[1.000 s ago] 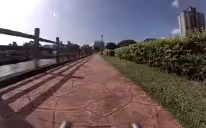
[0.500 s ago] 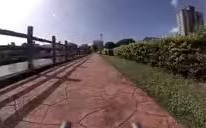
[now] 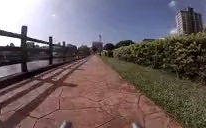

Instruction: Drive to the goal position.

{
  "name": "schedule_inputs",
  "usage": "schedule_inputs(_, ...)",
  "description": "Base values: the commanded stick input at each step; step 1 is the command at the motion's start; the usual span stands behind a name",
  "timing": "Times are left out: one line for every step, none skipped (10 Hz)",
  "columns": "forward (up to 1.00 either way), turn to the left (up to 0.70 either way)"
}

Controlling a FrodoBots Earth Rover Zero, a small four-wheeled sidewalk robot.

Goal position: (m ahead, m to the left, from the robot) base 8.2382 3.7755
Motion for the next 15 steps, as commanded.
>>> schedule_inputs(0.5,0.0)
schedule_inputs(0.5,0.0)
schedule_inputs(0.5,0.0)
schedule_inputs(0.5,0.0)
schedule_inputs(0.5,0.01)
schedule_inputs(0.5,0.05)
schedule_inputs(0.5,0.35)
schedule_inputs(0.5,0.5)
schedule_inputs(0.5,0.4)
schedule_inputs(0.5,0.0)
schedule_inputs(0.5,0.0)
schedule_inputs(0.5,0.0)
schedule_inputs(0.5,0.0)
schedule_inputs(0.5,0.0)
schedule_inputs(0.5,0.0)
